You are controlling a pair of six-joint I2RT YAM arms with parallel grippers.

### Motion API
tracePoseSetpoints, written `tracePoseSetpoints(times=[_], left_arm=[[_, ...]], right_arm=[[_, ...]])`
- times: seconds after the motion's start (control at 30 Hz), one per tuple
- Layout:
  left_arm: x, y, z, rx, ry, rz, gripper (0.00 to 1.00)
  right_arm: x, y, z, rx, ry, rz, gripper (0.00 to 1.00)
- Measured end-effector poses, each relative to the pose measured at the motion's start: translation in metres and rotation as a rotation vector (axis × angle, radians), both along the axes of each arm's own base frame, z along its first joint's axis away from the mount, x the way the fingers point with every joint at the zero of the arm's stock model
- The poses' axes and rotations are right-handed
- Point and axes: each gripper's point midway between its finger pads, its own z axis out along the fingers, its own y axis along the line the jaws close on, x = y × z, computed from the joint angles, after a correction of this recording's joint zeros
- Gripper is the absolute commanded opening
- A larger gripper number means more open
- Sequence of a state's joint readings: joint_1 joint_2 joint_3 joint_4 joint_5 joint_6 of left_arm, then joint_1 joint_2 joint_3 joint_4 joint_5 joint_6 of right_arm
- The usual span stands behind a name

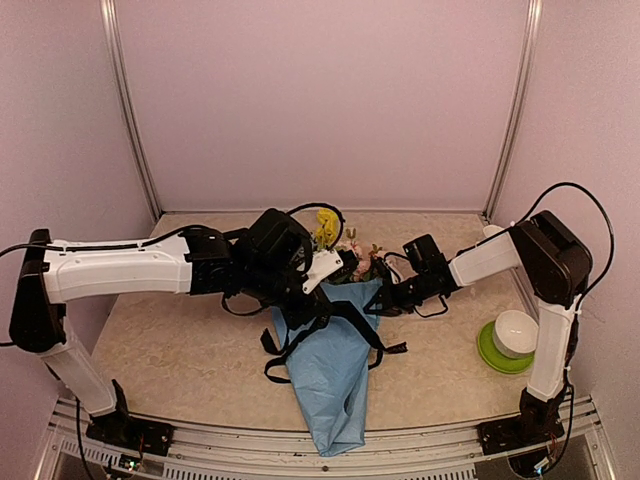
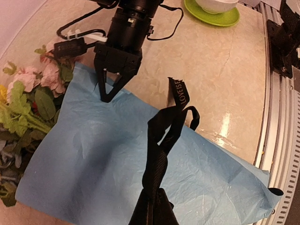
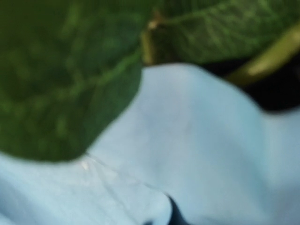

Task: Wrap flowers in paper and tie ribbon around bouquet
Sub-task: Cross the ribbon over the folded bouquet.

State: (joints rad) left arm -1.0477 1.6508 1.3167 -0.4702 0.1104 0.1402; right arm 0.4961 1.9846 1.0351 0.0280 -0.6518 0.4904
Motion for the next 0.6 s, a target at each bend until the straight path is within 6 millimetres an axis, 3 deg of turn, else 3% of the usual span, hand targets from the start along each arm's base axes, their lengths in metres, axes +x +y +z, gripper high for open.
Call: tracePoseSetpoints(times=[0.2, 0.37, 0.6], left_arm=[[-0.024, 0.024, 0.019, -0.007, -0.014, 0.100, 0.00], [-0.044, 0.036, 0.021, -0.003, 0.015, 0.157, 0.00], [-0.072, 0.035, 0.025, -0.022, 0.066, 0.144, 0.00]], right_arm=[[0.002, 0.002, 0.000, 0.004, 0.000, 0.004, 0.00], [0.002, 0.002, 0.000, 0.004, -0.001, 0.008, 0.00], [0.003, 0.003, -0.001, 0.002, 0.005, 0.013, 0.00]])
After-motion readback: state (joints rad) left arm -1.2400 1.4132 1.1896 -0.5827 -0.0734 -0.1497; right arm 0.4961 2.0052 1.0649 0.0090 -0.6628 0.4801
